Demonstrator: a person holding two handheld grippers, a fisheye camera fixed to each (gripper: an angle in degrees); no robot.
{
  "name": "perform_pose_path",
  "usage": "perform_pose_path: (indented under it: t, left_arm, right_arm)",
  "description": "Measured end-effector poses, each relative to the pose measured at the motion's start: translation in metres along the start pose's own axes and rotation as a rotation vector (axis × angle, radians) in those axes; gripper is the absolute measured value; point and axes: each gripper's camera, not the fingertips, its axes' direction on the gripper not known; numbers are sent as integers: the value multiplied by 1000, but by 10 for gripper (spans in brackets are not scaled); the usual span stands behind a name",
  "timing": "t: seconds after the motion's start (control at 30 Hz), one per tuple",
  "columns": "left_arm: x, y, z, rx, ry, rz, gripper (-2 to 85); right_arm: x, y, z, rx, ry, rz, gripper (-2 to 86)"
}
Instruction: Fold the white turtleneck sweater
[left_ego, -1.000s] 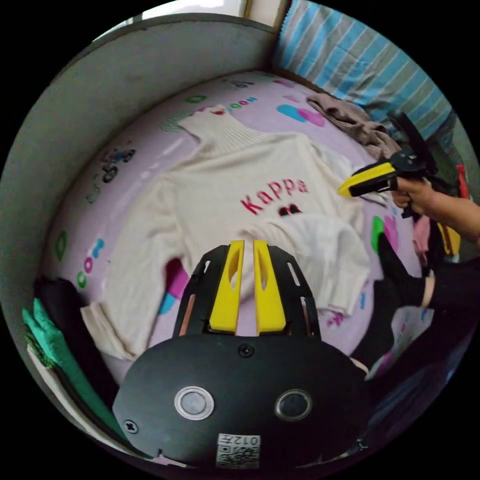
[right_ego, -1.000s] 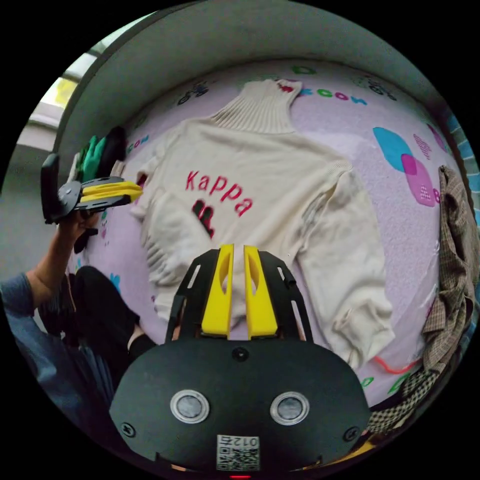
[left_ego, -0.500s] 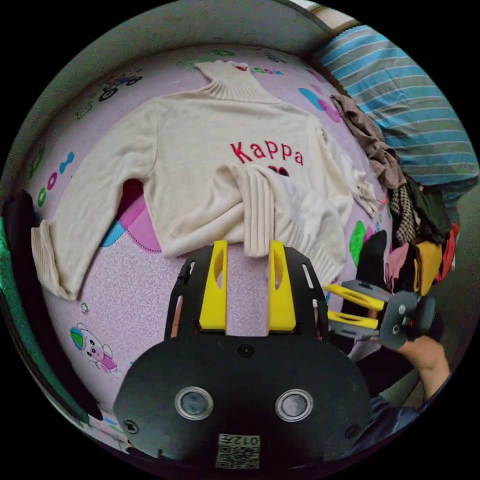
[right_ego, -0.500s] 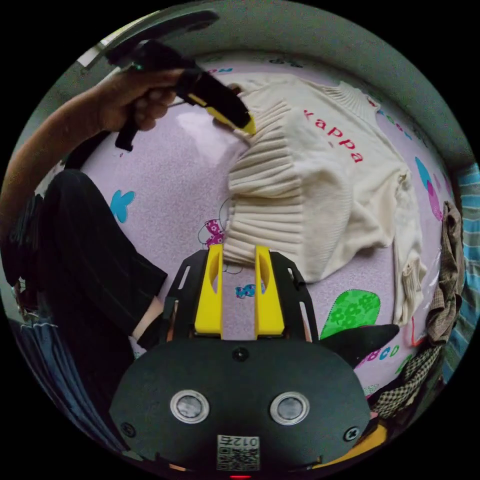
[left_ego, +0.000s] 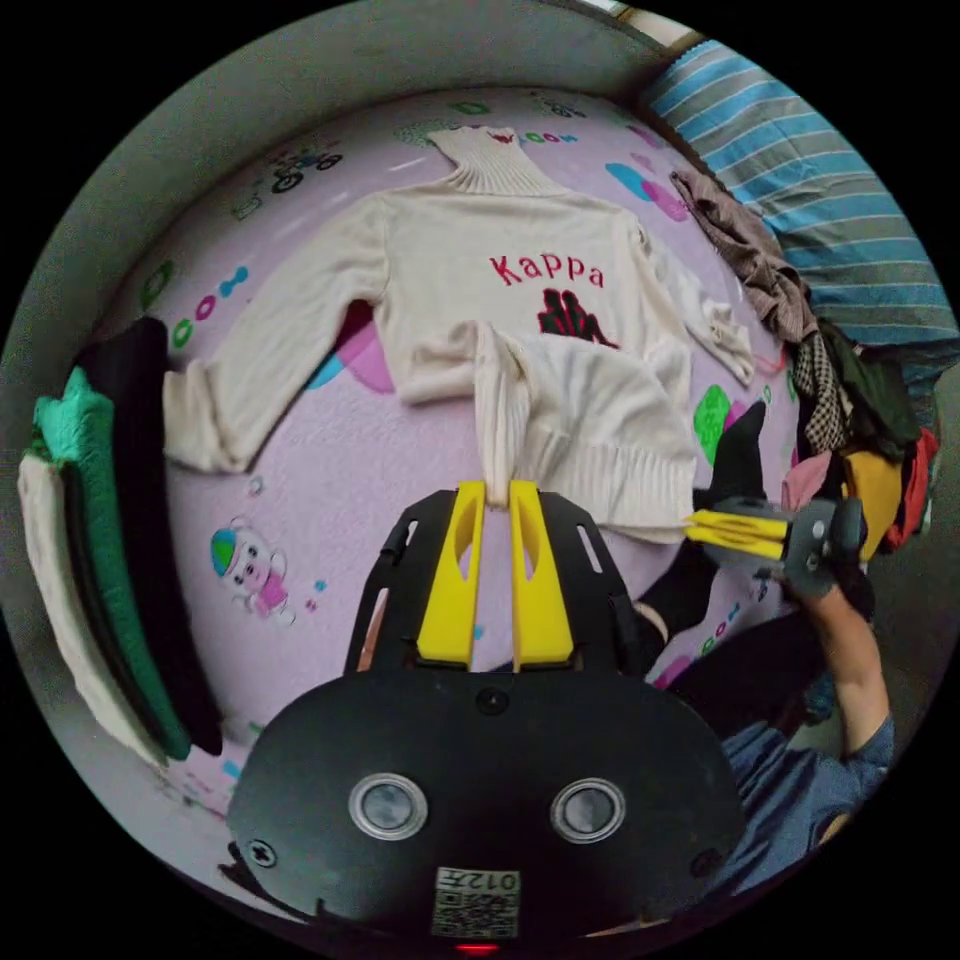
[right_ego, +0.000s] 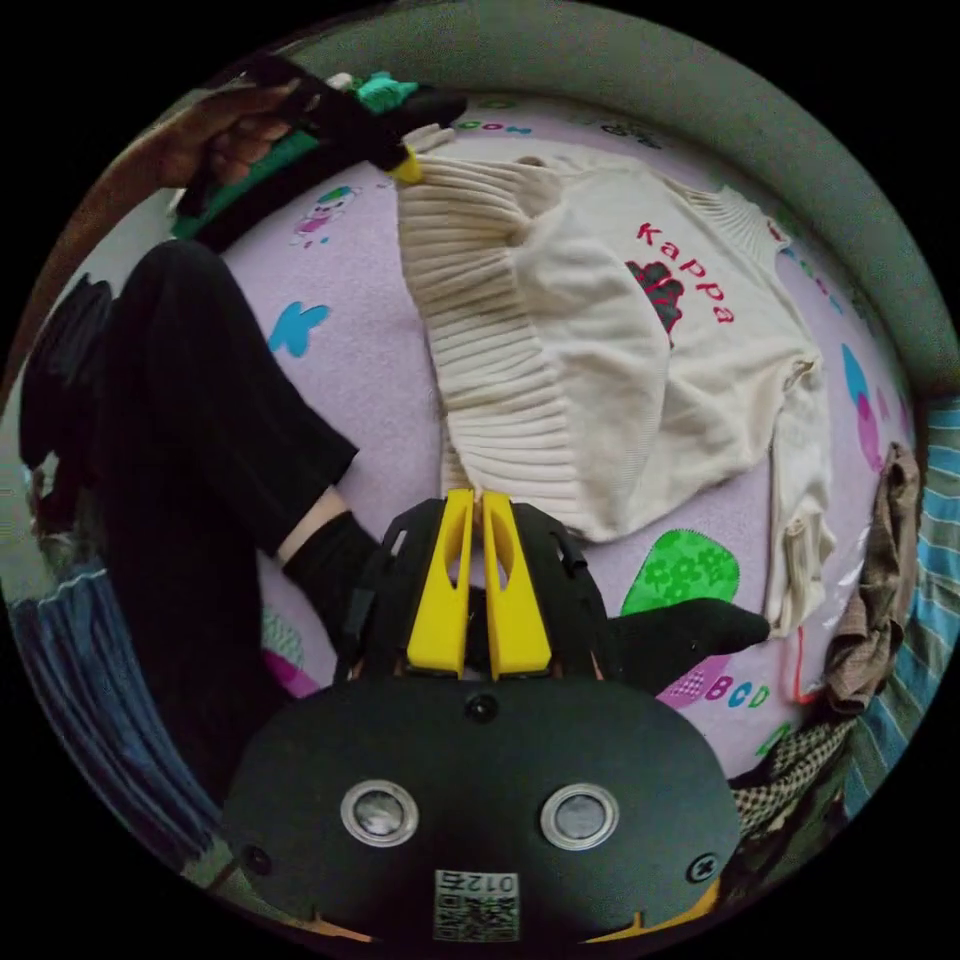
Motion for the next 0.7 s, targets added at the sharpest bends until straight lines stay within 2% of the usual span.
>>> perform_pose_path:
  t: [0.13,0.23,0.27,0.47,0.7]
  left_arm:
    - [9,30,-10,-127,-39,-1,34]
    - [24,46,-7,-226,-68,1,27]
    - [31,47,-6,-261,-81,-2,24]
    - [75,31,-23,-206,-159,22,16]
    - [104,22,30,-283,-291,72,14]
  right_arm:
    - [35,26,-25,-12,-213,-63,-9]
    - [56,41,-45,11,-258,-89,-10]
    - [60,44,-48,15,-259,-94,-10]
    - [92,45,-66,51,-286,-35,-10]
    - [81,38,-20,-155,-167,-8,-9]
